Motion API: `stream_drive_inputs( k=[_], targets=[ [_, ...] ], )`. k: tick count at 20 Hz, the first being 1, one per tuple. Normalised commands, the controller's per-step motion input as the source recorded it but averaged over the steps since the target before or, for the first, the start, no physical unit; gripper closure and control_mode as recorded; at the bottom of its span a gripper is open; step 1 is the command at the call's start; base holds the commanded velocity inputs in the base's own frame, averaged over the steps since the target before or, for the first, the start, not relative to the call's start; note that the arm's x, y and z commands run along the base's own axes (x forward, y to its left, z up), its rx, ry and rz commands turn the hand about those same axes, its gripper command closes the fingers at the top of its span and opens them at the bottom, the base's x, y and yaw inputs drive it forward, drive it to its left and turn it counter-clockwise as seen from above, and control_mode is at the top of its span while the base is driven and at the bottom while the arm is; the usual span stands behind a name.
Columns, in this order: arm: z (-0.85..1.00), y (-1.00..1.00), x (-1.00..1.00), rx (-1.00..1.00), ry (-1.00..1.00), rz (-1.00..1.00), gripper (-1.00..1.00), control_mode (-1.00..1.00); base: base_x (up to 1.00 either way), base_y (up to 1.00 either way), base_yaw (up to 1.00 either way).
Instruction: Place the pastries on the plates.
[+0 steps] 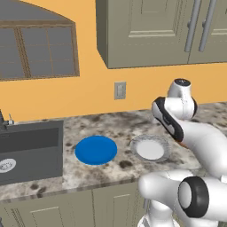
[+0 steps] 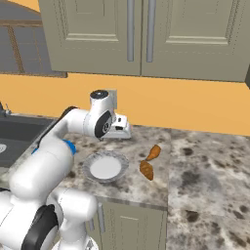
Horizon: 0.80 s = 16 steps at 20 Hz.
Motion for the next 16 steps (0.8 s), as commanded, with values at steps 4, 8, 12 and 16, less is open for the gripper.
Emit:
stream_drive_inputs(
  k=[4, 8, 12, 16],
  targets=[
    [-0.11, -0.41, 0.32, 0.11, 0.07, 0.0, -1.0, -1.0, 0.0, 0.0, 0.0],
    [-0.21, -0.31, 0.36, 0.03, 0.09, 0.0, -1.0, -1.0, 0.0, 0.0, 0.0],
    [-0.16, -0.34, 0.44, 0.01, 0.14, -0.01, -1.0, -1.0, 0.0, 0.0, 0.0],
    [-0.25, -0.39, 0.5, 0.0, 0.12, -0.04, -1.0, -1.0, 0.0, 0.0, 0.0]
  ],
)
